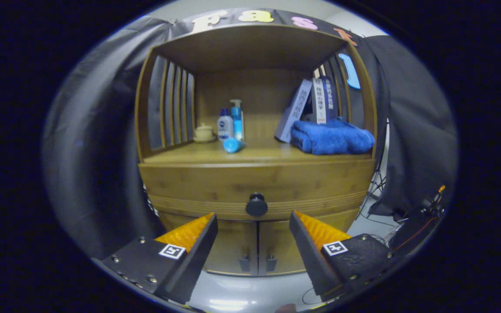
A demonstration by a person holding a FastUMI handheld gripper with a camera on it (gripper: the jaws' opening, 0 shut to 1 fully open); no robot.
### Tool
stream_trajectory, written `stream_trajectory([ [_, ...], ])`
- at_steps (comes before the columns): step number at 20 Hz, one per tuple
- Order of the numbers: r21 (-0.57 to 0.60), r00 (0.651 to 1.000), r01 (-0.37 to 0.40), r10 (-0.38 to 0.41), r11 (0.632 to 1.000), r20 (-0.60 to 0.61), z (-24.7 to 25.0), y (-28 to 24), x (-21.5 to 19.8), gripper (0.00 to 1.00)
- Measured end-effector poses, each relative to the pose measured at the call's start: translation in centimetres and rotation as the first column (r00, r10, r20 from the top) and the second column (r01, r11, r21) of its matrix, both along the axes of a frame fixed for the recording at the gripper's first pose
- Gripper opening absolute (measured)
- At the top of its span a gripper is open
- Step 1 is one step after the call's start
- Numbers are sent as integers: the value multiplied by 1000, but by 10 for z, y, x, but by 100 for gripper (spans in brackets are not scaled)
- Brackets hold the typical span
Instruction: Pull open the drawer, take out the items inside it, and place them on the countertop above the cabinet.
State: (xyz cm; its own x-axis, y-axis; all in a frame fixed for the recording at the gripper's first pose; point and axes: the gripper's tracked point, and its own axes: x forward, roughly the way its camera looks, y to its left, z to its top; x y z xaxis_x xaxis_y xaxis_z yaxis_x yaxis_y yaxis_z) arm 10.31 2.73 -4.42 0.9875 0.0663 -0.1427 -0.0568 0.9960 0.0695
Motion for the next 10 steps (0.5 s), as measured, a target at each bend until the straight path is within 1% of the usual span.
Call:
stream_trajectory([
  [2,-29,999,18,-17,999,36,40,-13,-21,99],
  [3,-9,1000,13,-12,1000,25,54,-16,-39,99],
  [4,40,1000,16,-17,999,20,68,-12,-52,99],
  [5,72,999,35,-35,997,-11,79,-14,-70,99],
  [6,72,1000,20,-18,997,-22,91,-16,-82,99],
  [7,57,1000,-26,25,998,9,110,-11,-90,99],
  [8,44,998,-41,39,998,39,129,-13,-99,99],
  [10,43,996,1,-5,999,84,160,-27,-106,99],
])
